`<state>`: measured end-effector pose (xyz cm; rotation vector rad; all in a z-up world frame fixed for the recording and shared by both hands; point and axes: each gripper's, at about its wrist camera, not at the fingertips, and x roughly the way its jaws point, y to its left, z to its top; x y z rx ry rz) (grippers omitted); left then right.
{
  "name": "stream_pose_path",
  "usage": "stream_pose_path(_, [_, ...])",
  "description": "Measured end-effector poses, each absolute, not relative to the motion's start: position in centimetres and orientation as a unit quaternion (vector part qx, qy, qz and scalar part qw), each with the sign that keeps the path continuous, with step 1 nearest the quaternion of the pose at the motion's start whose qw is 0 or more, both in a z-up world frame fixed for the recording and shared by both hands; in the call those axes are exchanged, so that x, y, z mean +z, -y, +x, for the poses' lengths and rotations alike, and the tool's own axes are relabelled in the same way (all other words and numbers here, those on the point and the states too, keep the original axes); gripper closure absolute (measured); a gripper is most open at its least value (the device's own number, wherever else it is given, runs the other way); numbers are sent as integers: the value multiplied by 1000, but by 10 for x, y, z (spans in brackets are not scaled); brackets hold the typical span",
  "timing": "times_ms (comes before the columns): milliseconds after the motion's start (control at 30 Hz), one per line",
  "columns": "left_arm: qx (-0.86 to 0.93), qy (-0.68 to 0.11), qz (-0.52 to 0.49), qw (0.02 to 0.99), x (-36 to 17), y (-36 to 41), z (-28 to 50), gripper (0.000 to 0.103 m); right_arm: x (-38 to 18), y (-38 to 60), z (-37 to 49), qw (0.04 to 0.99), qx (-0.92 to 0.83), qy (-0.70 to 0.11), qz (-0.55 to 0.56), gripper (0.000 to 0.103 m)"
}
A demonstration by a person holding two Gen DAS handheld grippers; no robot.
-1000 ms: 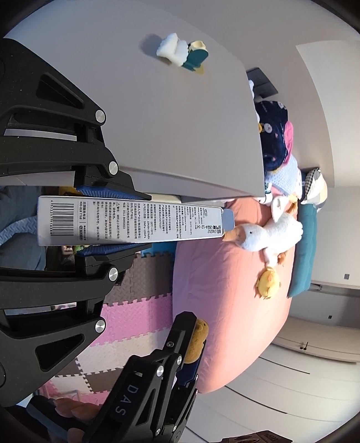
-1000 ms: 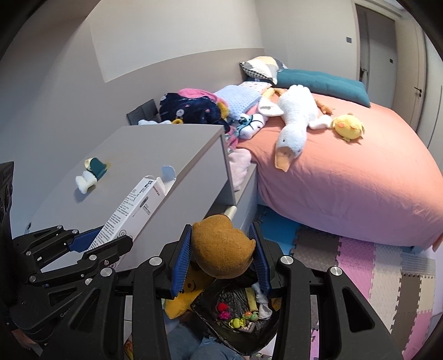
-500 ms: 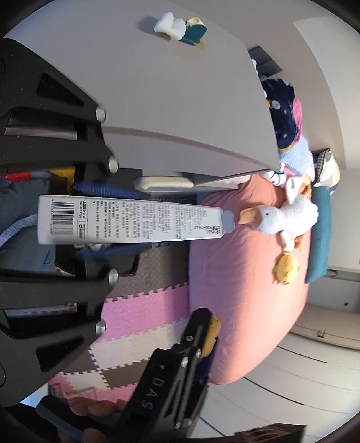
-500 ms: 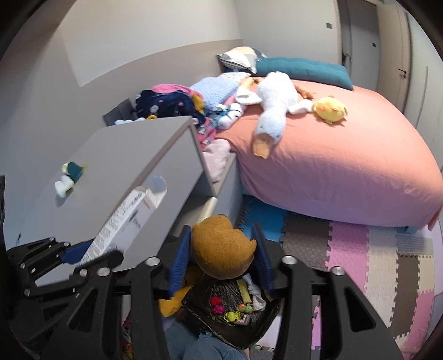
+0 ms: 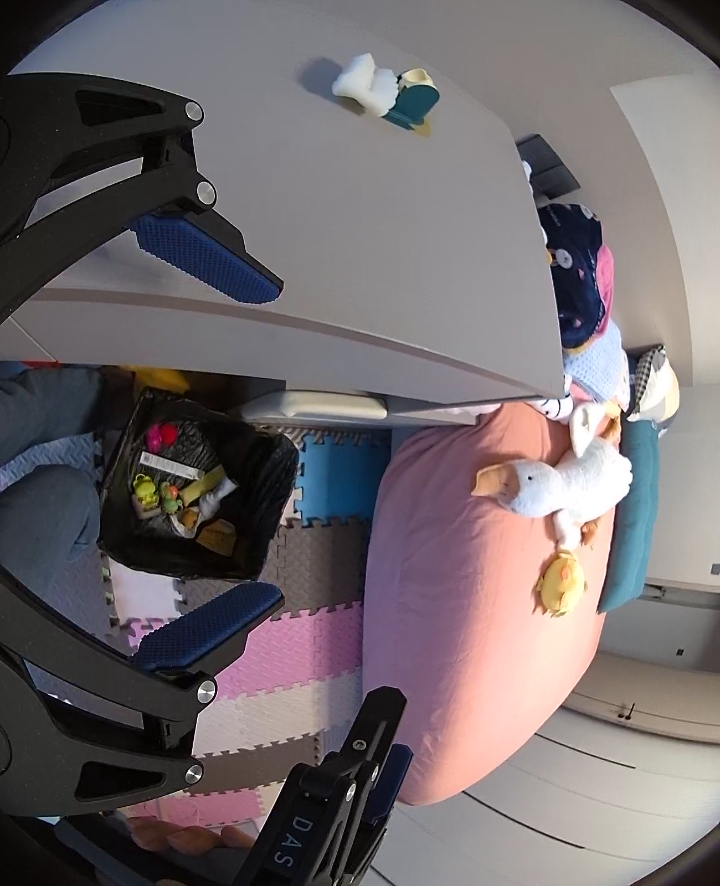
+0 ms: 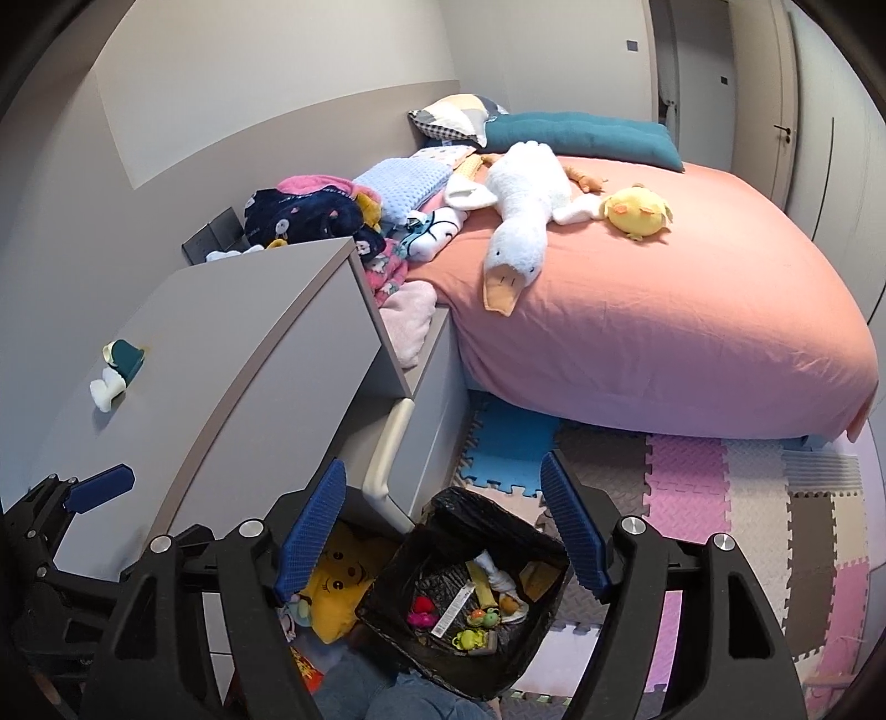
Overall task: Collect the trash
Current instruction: 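Open both tools to drop the toothpaste box and brown plush into the bin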
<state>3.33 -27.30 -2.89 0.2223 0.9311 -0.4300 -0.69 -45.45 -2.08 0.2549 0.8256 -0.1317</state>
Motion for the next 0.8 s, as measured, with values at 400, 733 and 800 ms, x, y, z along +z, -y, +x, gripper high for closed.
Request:
stream_pose_path(400, [-190,-441,91,873,-25,252,38,6,-21,438,2,909,-42,-395,125,29])
stream_pose_path(733, [-148,-437,70,884,-21,216,49,6,-18,405,21,913,-13,-390,119,29])
stream_pose_path(800, [-133,-433,62,889,-21,206,53,6,-17,398,25,914,-6,-389,117,29])
